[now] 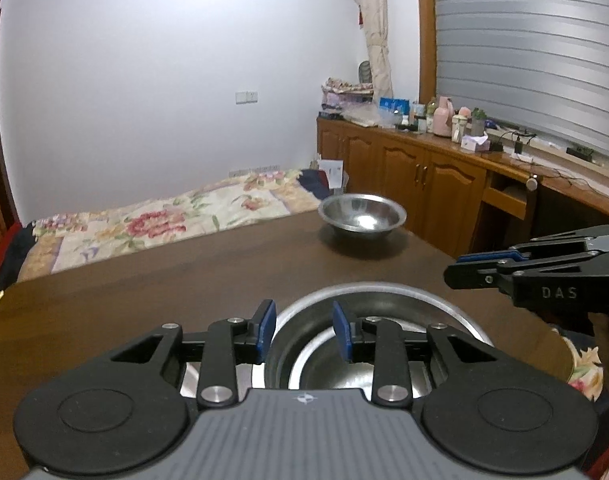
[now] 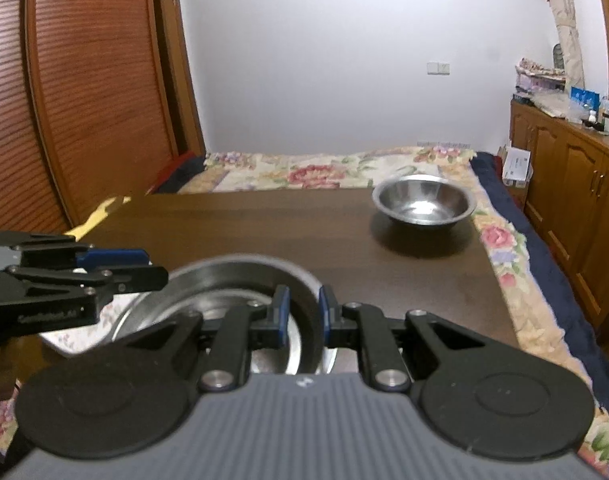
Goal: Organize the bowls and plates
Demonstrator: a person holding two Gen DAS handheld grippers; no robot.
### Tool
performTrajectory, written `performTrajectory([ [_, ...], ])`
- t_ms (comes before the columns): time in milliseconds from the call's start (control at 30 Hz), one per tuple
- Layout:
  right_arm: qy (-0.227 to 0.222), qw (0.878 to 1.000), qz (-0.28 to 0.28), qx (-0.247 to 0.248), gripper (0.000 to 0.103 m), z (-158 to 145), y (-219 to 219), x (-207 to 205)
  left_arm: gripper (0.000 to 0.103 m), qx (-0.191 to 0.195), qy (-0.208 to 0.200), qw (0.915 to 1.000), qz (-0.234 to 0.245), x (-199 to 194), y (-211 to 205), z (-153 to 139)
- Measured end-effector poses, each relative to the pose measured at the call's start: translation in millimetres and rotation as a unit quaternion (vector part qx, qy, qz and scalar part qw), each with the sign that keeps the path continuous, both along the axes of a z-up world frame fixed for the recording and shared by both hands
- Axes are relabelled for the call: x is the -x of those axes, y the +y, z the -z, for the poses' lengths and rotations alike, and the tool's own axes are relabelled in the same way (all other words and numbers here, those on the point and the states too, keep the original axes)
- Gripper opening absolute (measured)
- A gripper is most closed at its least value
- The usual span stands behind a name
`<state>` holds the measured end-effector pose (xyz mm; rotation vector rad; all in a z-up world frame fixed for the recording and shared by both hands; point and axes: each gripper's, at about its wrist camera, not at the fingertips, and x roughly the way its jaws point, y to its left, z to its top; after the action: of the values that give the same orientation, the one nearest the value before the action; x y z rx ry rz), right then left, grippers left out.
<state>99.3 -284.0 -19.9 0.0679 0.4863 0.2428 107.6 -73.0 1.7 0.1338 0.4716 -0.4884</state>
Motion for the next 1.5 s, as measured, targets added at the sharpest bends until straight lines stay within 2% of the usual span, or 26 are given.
performTrajectory([
  [333, -0.024, 0.999, 0.029, 0.004, 0.017, -17.3, -24.7, -3.1, 0.038, 0.004, -0.013, 0.9995, 0.027, -18.8, -17.0, -24.6],
  [667, -0.035, 0.998, 0.051, 0.014, 0.017, -20.1, -41.6, -17.9, 0.040, 0.002, -0.010, 0.9994, 0.034, -45.6, -28.4, -37.2],
  [867, -0.031, 0.998, 0.050, 0.021, 0.017, -17.3, -49.7, -30.5, 0.040, -0.001, -0.001, 0.9988, 0.049, -58.9, -35.5, -34.1],
  [1067, -0.025, 0.997, 0.056, 0.043, 0.017, -7.8, -54.4, -52.7, 0.040, 0.001, 0.022, 0.9984, 0.052, -88.8, -41.7, -25.3],
  [1133, -0.027, 0.997, 0.056, 0.043, 0.027, -6.1, -56.1, -61.3, 0.040, -0.005, 0.027, 0.9983, 0.052, -97.6, -43.8, -23.9],
  [1167, -0.028, 0.997, 0.056, 0.042, 0.028, -5.7, -57.7, -64.5, 0.040, -0.006, 0.029, 0.9983, 0.051, -101.0, -44.5, -22.9],
  [1500, -0.009, 0.997, 0.064, 0.032, 0.031, 9.2, -76.2, -106.6, 0.045, -0.015, 0.057, 0.9970, 0.049, -145.3, -60.3, -18.9],
])
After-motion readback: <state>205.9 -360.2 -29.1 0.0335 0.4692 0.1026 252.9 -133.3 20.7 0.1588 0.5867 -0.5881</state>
